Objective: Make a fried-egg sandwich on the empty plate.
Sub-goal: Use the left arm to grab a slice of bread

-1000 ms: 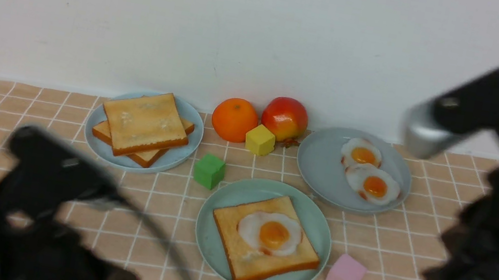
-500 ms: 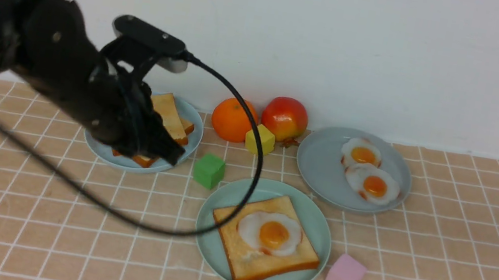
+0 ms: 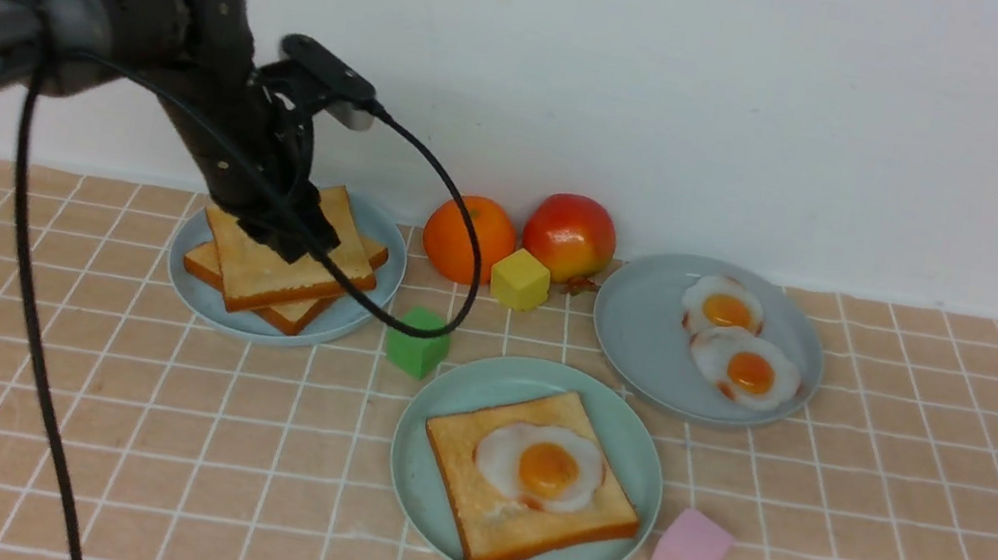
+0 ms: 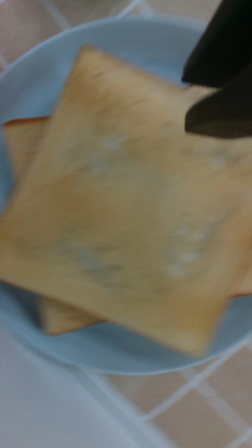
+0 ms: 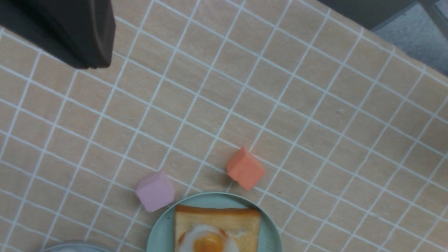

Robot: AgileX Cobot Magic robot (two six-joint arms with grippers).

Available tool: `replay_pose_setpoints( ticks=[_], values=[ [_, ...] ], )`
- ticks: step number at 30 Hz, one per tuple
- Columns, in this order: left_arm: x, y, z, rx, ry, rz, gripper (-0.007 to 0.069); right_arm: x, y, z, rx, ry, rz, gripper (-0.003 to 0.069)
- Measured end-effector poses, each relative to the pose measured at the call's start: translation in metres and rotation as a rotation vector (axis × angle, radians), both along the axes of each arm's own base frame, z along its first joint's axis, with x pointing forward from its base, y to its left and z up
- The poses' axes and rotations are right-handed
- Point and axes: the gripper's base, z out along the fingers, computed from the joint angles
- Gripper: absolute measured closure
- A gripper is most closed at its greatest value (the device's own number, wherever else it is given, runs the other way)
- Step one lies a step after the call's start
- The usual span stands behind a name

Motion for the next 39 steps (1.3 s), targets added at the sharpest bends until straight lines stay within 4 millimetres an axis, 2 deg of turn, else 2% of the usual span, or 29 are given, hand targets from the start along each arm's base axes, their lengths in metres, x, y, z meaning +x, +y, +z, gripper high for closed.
replay_pose_setpoints(
  ticks=[1, 2, 5, 9, 13, 22, 30, 39],
  values=[
    [0.000, 0.000, -0.001, 0.002, -0.001, -0.004, 0.0429, 0.000, 0.000, 0.000, 0.000, 0.000, 0.000, 0.0659],
    [0.005, -0.002, -0.007, 0.016, -0.021, -0.033, 0.0361, 0.000, 0.000, 0.000, 0.004, 0.003, 0.002, 0.0658],
    [0.010, -0.007, -0.021, 0.049, -0.040, -0.099, 0.0233, 0.000, 0.001, 0.000, 0.010, -0.001, 0.003, 0.0658],
    [0.014, -0.008, -0.028, 0.080, -0.069, -0.156, 0.0175, 0.000, 0.001, 0.001, 0.012, -0.004, 0.004, 0.0656],
    [0.018, -0.008, -0.031, 0.083, -0.097, -0.163, 0.0176, 0.001, 0.002, 0.002, 0.027, -0.018, 0.007, 0.0654],
    [0.015, -0.011, -0.031, 0.069, -0.070, -0.169, 0.0245, 0.002, 0.004, 0.003, 0.045, -0.035, 0.011, 0.0645],
    [0.009, -0.014, -0.018, 0.025, -0.054, -0.164, 0.0249, 0.002, 0.004, 0.003, 0.045, -0.035, 0.011, 0.0637],
    [0.014, -0.016, -0.024, 0.039, -0.097, -0.227, 0.0218, 0.002, 0.004, 0.003, 0.045, -0.035, 0.011, 0.0627]
  ],
)
